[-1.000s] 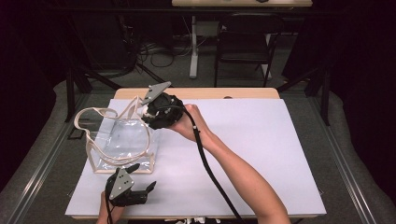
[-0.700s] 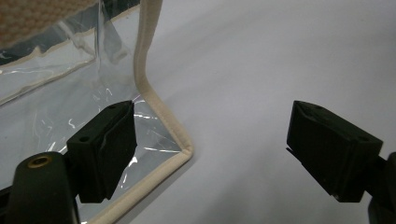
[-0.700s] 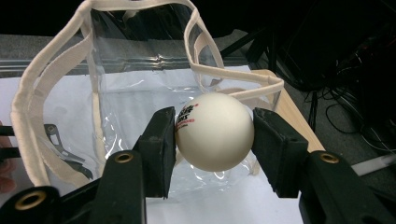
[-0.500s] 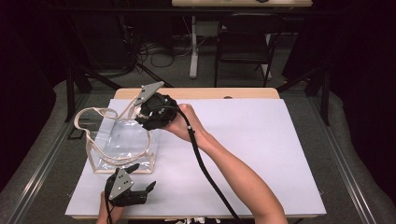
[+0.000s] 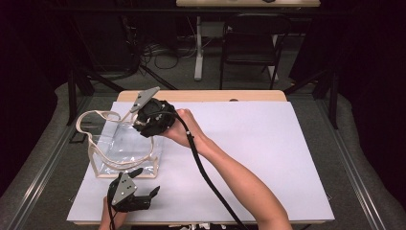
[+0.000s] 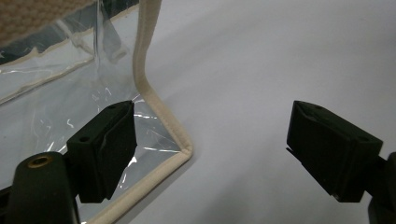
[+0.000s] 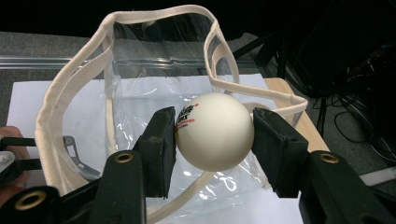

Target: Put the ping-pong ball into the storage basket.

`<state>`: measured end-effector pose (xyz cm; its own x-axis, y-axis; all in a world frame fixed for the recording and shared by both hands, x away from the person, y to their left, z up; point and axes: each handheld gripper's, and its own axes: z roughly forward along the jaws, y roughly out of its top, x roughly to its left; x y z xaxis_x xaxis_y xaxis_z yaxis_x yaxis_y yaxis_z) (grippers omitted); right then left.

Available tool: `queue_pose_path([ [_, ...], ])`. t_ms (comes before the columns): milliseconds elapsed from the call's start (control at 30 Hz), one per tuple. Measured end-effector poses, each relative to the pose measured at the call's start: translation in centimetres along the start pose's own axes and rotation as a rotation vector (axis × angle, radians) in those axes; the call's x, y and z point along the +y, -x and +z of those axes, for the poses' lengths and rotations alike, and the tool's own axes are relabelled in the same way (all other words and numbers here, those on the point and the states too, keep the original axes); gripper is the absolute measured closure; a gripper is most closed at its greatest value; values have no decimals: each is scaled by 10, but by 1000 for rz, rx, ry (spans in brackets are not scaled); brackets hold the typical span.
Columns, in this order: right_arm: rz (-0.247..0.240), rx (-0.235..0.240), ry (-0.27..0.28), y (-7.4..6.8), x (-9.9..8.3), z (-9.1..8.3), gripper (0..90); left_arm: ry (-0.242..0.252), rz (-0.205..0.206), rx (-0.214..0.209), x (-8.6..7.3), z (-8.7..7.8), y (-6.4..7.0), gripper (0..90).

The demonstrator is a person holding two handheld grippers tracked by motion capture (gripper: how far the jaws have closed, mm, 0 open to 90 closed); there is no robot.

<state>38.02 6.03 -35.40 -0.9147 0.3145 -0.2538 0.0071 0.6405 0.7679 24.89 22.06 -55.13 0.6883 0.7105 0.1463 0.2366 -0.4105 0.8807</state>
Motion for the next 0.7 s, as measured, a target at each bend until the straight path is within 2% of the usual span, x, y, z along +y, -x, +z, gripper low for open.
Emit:
queue_pose_path([
  [700, -10, 34, -23, -8, 2, 10, 505, 2, 5, -1, 0, 0, 0, 163],
])
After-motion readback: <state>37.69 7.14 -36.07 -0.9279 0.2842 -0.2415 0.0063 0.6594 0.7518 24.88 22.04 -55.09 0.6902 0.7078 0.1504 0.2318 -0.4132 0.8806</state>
